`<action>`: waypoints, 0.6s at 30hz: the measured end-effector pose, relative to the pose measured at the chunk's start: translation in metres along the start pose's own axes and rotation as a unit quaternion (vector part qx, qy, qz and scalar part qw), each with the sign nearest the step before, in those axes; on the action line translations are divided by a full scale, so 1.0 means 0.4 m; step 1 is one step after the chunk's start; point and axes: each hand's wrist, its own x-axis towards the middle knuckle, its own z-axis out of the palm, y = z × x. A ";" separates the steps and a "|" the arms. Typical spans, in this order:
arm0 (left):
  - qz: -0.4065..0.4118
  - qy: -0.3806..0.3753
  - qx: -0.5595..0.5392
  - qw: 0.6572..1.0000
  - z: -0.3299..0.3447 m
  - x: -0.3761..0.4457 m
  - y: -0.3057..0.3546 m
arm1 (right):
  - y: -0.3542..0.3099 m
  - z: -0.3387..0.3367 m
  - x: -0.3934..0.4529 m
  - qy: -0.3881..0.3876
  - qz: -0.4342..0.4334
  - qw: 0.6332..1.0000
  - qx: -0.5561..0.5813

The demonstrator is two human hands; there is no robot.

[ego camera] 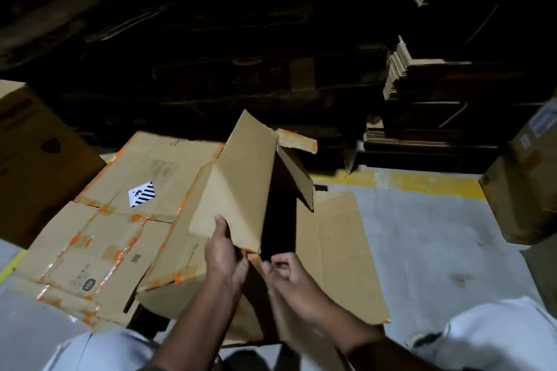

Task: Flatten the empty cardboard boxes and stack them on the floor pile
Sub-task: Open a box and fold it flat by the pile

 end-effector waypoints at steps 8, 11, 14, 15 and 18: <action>-0.099 -0.070 0.040 0.992 -0.017 -0.137 -0.150 | -0.039 -0.081 0.142 0.072 0.071 0.952 0.289; -0.109 -0.049 0.077 0.990 -0.024 -0.140 -0.152 | -0.005 -0.084 0.155 0.160 0.064 0.955 0.242; -0.073 0.039 0.172 0.982 -0.018 -0.107 -0.147 | 0.002 -0.095 0.171 0.201 0.033 0.955 0.215; -0.054 0.070 0.223 0.971 -0.016 -0.097 -0.149 | -0.002 -0.098 0.174 0.216 0.021 0.953 0.210; 0.044 0.144 0.403 0.903 -0.018 -0.073 -0.133 | -0.010 -0.100 0.163 0.273 -0.003 0.950 0.153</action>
